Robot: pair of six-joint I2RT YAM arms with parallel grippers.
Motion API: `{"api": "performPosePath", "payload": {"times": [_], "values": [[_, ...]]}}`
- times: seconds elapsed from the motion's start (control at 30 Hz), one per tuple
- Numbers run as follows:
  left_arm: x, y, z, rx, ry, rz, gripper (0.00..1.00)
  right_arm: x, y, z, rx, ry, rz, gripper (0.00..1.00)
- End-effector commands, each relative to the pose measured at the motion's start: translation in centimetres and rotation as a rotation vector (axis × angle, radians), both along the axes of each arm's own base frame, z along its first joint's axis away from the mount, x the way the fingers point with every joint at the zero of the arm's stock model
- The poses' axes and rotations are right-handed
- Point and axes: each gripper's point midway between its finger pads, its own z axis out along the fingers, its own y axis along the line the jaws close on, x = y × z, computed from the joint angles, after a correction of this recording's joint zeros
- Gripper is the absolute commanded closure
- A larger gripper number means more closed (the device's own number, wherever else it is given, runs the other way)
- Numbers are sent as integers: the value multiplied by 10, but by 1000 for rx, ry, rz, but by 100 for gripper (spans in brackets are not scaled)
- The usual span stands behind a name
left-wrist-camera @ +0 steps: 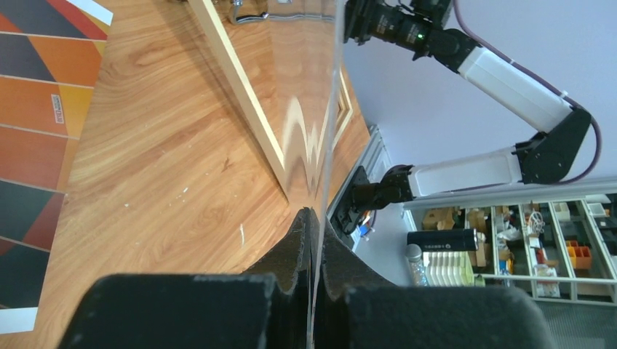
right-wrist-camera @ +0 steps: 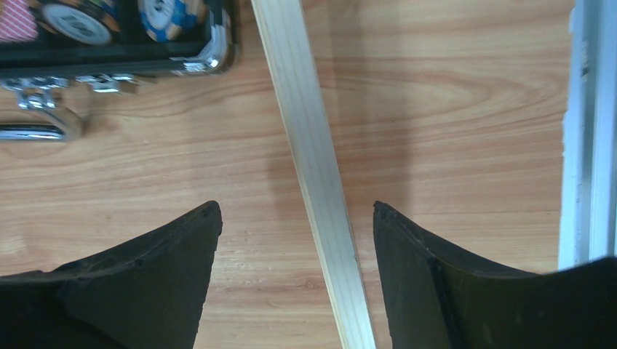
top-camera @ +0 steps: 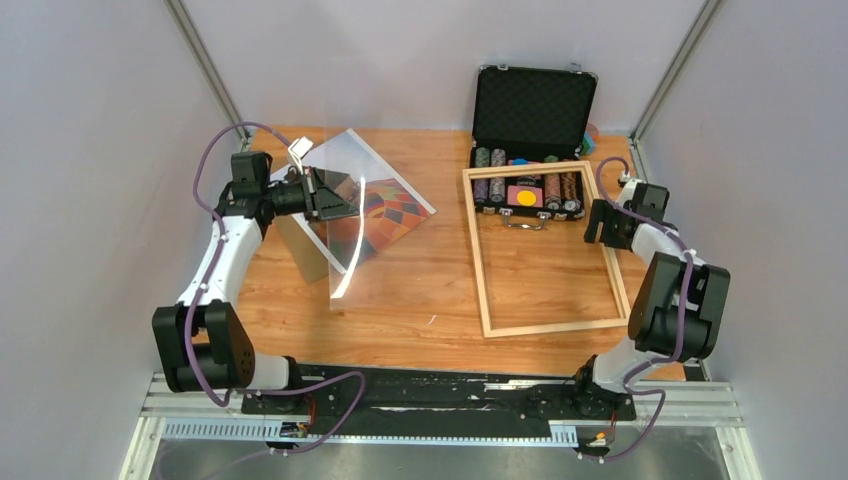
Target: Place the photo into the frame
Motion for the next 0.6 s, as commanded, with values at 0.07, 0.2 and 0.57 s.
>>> {"api": "performPosePath", "payload": {"times": [0.07, 0.2, 0.57], "values": [[-10, -4, 40, -30, -88, -36, 100, 7, -13, -15, -25, 32, 19, 33], [-10, -3, 46, -17, -110, -22, 100, 8, -10, -19, -4, 37, 29, 55], [-1, -1, 52, 9, -121, 9, 100, 2, 7, 16, 73, -30, 23, 97]]}}
